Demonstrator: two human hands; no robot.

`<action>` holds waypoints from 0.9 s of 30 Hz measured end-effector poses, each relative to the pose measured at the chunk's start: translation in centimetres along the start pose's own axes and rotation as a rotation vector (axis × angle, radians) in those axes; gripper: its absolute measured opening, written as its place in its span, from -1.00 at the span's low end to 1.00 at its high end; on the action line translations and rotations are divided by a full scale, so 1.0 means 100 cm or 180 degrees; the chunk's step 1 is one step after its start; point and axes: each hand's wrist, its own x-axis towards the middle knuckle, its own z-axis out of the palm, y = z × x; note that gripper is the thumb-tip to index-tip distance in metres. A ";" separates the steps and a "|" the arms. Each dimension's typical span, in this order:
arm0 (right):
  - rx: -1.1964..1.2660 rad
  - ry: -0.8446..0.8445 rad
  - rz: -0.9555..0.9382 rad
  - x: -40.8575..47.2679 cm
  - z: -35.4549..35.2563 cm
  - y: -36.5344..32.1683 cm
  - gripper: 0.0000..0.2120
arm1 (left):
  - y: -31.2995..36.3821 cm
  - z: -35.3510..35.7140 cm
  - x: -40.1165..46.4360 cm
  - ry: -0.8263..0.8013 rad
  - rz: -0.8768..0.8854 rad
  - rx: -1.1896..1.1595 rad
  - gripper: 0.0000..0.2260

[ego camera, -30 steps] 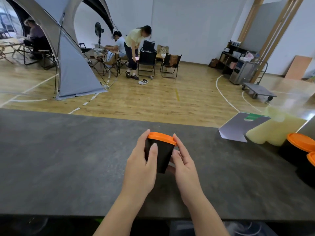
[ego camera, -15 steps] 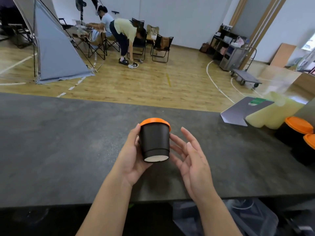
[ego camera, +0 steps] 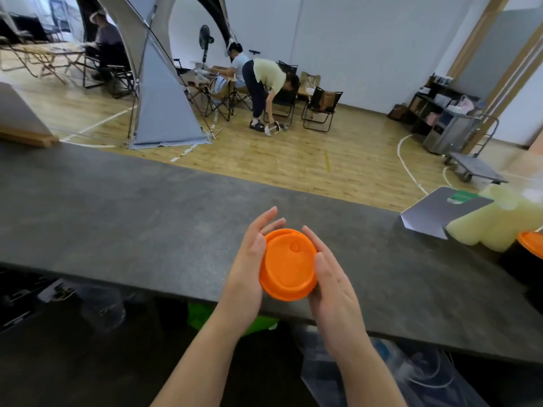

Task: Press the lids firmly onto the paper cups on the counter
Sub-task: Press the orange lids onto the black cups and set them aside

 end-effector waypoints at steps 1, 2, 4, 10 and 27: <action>0.0058 -0.0012 0.0029 -0.005 0.005 0.002 -0.55 | 0.000 0.002 -0.008 0.0003 0.0061 0.0103 -0.59; 0.0134 -0.0014 0.0057 -0.009 0.010 0.004 -0.51 | 0.001 0.004 -0.015 0.0091 0.0127 0.0188 -0.60; 0.0236 -0.0037 0.0058 -0.015 0.020 0.008 -0.52 | 0.003 0.006 -0.027 0.0400 0.0176 0.0218 -0.64; 0.0386 -0.0348 0.0050 -0.024 0.055 0.013 -0.55 | 0.024 -0.019 -0.045 0.1079 -0.0150 0.0049 -0.68; 0.0060 -0.0133 -0.0195 -0.017 0.323 0.024 -0.61 | 0.120 -0.271 -0.058 0.1212 -0.0257 0.0004 -0.69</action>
